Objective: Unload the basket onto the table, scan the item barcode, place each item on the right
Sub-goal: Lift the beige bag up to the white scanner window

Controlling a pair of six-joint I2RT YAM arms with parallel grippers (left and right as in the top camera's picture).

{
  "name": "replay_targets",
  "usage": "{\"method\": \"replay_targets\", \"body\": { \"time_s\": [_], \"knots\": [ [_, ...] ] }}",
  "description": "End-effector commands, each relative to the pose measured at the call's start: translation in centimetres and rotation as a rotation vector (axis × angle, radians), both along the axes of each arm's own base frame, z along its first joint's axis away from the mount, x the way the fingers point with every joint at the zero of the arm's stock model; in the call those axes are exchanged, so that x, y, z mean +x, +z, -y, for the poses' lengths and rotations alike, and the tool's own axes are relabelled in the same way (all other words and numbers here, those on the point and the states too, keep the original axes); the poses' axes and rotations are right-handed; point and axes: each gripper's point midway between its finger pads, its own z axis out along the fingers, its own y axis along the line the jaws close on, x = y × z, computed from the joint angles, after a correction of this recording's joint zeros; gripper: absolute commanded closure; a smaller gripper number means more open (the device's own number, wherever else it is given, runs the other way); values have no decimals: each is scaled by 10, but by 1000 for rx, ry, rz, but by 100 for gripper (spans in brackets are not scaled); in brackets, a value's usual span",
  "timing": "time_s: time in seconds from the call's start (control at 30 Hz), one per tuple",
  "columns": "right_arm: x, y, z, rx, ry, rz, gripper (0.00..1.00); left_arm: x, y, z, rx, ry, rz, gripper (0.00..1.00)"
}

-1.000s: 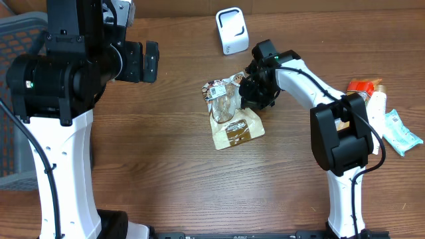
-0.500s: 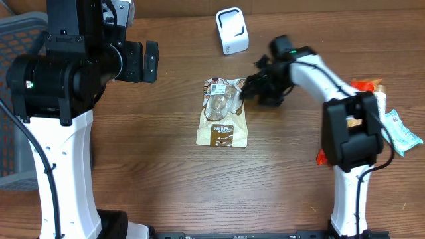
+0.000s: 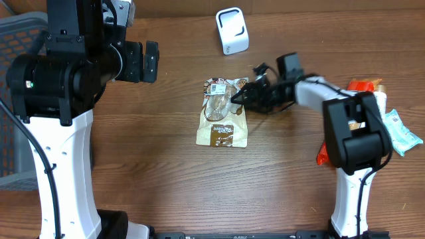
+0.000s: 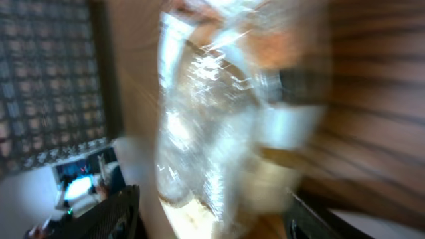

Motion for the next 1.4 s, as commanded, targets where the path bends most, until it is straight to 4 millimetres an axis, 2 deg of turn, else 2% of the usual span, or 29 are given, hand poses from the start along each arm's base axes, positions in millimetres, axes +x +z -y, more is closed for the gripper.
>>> {"method": "replay_targets", "body": {
  "time_s": [0.0, 0.03, 0.13, 0.23, 0.4, 0.5, 0.53, 0.63, 0.77, 0.93, 1.1, 1.23, 1.37],
  "knots": [
    [-33, -40, -27, -32, -66, -192, 30, 2, -1, 0, -3, 5, -1, 0],
    [-31, -39, -40, -34, -79, -177, 31, 2, -1, 0, -3, 5, -1, 0],
    [-26, -41, -57, -62, -121, -152, 32, 2, -1, 0, -3, 5, -1, 0],
    [-24, -48, -68, -116, -171, -138, 40, 2, -1, 0, -3, 5, -1, 1],
    [-24, -52, -72, -150, -184, -114, 73, 2, -1, 0, -3, 5, -1, 0],
    [-25, -52, -72, -150, -179, -111, 87, 2, -1, 0, -3, 5, -1, 0],
    [-25, -52, -71, -148, -178, -117, 96, 2, -1, 0, -3, 5, -1, 0],
    [-21, -43, -67, -115, -160, -102, 96, 2, -1, 0, -3, 5, -1, 0],
    [-12, -6, -55, -38, -110, -31, 96, 2, -1, 0, -3, 5, -1, 0],
    [-14, 54, -36, -7, -45, 104, 96, 2, -1, 0, -3, 5, -1, 0],
    [-29, 142, -32, 89, 50, 323, 96, 2, -1, 0, -3, 5, -1, 1],
    [-43, 204, -23, 130, 79, 502, 96, 2, -1, 0, -3, 5, -1, 0],
    [-65, 245, -17, 168, 132, 632, 96, 2, -1, 0, -3, 5, -1, 0]
  ]
}}
